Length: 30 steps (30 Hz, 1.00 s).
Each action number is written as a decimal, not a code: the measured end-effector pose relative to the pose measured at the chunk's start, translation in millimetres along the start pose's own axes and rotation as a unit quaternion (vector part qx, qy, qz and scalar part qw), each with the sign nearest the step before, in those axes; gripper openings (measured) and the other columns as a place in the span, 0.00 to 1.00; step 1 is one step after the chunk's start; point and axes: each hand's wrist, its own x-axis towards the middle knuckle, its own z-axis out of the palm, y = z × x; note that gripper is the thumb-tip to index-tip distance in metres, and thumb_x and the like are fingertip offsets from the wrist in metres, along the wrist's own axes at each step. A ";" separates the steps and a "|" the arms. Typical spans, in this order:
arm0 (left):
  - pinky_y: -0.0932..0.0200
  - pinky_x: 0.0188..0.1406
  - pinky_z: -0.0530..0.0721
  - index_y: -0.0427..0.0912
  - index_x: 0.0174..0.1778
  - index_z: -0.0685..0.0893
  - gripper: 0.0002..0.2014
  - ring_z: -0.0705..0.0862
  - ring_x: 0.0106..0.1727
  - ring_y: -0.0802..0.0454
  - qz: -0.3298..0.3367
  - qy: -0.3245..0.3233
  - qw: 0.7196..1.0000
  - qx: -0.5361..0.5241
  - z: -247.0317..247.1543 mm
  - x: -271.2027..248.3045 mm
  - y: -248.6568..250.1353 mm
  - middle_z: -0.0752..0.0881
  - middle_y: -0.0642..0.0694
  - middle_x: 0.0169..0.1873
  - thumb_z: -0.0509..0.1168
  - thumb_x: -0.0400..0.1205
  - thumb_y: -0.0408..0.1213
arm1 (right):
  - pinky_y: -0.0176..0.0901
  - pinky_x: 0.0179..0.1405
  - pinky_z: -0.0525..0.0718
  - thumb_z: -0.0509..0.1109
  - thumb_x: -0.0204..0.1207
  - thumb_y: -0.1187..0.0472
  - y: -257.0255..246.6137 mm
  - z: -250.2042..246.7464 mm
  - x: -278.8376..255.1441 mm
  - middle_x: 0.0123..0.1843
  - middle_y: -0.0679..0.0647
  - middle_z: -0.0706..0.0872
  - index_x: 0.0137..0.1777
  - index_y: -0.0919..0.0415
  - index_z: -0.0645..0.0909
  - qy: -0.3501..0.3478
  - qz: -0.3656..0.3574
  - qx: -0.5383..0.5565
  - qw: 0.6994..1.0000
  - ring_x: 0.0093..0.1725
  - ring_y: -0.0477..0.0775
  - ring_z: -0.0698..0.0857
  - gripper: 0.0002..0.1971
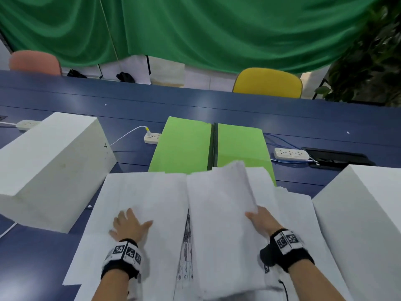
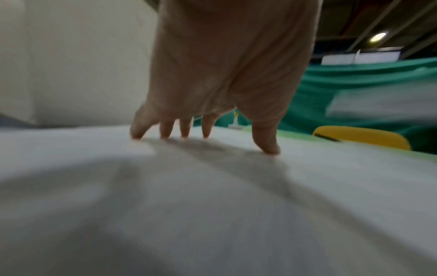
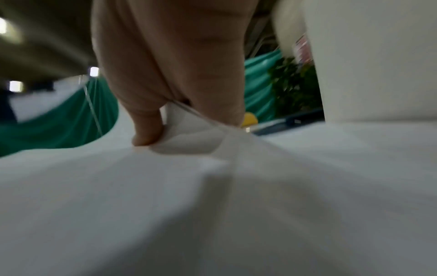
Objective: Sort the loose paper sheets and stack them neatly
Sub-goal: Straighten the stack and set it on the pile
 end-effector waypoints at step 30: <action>0.49 0.57 0.76 0.29 0.63 0.75 0.20 0.79 0.61 0.36 0.063 0.035 0.983 -0.171 -0.1 -19.9 -17.4 0.81 0.31 0.59 0.70 0.76 0.29 | 0.39 0.48 0.77 0.61 0.82 0.63 -98.3 -57.0 -30.8 0.54 0.55 0.80 0.68 0.70 0.75 0.158 -0.158 0.174 0.959 0.51 0.52 0.79 0.17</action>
